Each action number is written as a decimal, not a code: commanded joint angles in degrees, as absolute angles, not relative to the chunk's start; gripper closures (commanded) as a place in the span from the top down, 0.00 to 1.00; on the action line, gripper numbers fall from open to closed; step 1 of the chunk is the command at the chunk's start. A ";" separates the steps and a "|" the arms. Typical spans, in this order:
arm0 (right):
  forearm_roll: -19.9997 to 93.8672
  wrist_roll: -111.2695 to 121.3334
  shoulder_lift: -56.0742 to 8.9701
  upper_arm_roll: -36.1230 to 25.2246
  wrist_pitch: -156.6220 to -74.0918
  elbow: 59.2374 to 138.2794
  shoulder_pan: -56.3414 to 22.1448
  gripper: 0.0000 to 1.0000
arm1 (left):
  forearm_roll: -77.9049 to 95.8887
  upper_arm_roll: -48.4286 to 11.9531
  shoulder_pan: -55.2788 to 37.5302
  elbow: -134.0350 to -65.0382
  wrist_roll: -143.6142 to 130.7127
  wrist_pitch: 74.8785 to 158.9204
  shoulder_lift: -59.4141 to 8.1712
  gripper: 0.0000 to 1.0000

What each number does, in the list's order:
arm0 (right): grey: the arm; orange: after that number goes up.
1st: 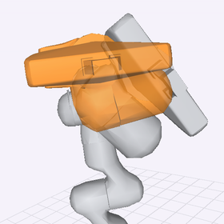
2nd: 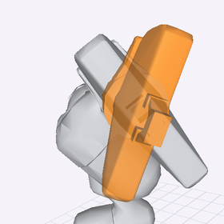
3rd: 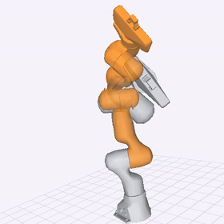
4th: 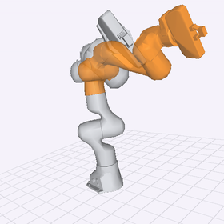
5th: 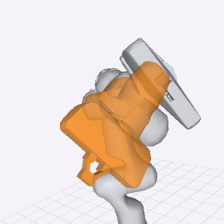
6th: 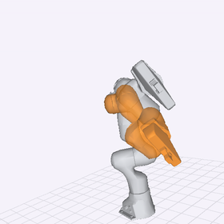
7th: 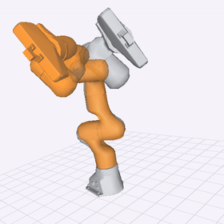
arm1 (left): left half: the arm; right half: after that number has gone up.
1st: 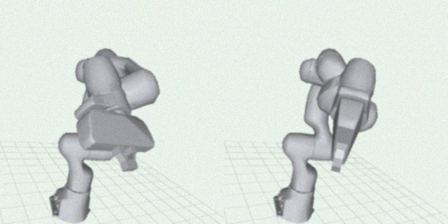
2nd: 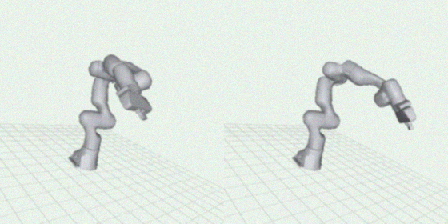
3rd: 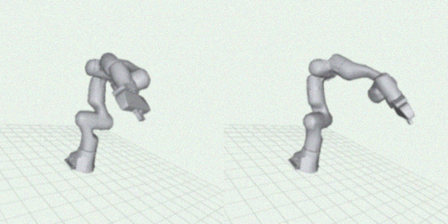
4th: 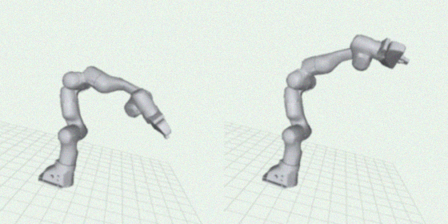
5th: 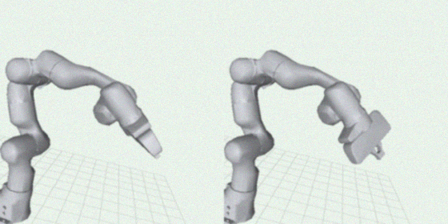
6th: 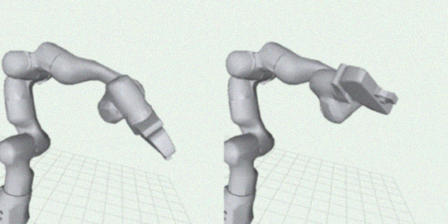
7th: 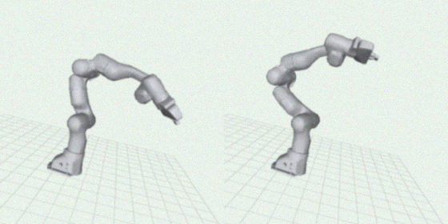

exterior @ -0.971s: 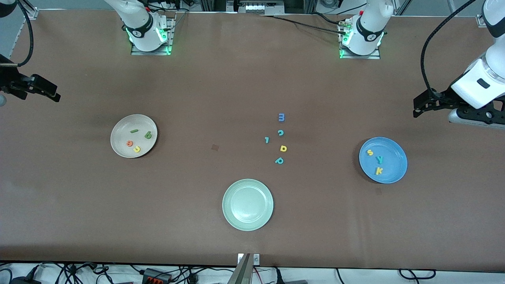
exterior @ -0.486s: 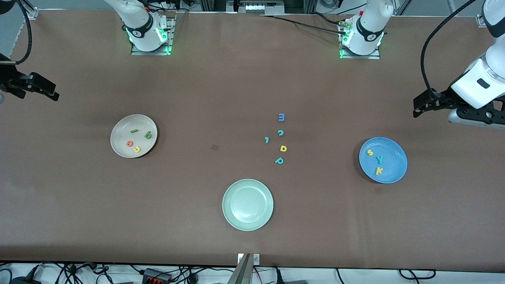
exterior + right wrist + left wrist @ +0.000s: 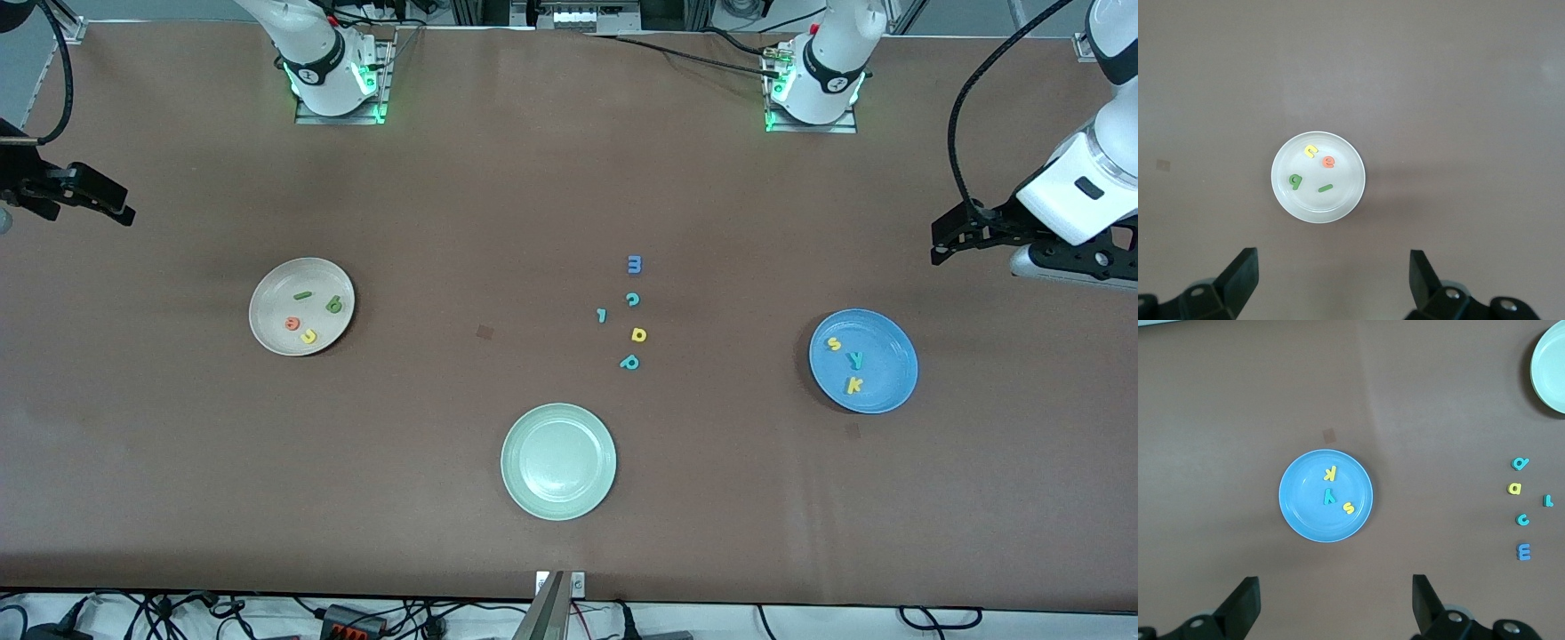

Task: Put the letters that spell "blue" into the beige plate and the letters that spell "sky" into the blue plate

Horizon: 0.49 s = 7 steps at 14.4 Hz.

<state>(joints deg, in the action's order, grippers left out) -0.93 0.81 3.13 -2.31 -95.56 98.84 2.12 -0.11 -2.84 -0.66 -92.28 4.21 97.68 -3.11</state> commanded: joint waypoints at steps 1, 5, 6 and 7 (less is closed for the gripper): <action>-1.67 1.58 4.75 -2.37 -94.57 100.02 2.46 1.00 | -1.41 -2.99 -0.79 -90.97 4.75 96.50 -3.34 1.00; -1.67 1.50 4.75 -2.46 -94.39 100.02 2.72 1.00 | -1.41 -2.99 -0.79 -90.97 4.75 96.50 -3.34 1.00; -1.67 1.49 4.66 -2.46 -94.39 100.02 2.72 1.00 | -1.41 -2.99 -0.79 -90.97 4.75 96.50 -3.34 1.00; -1.67 1.58 4.75 -2.46 -94.39 100.02 2.72 1.00 | -1.41 -2.99 -0.79 -90.97 4.75 96.50 -3.34 1.00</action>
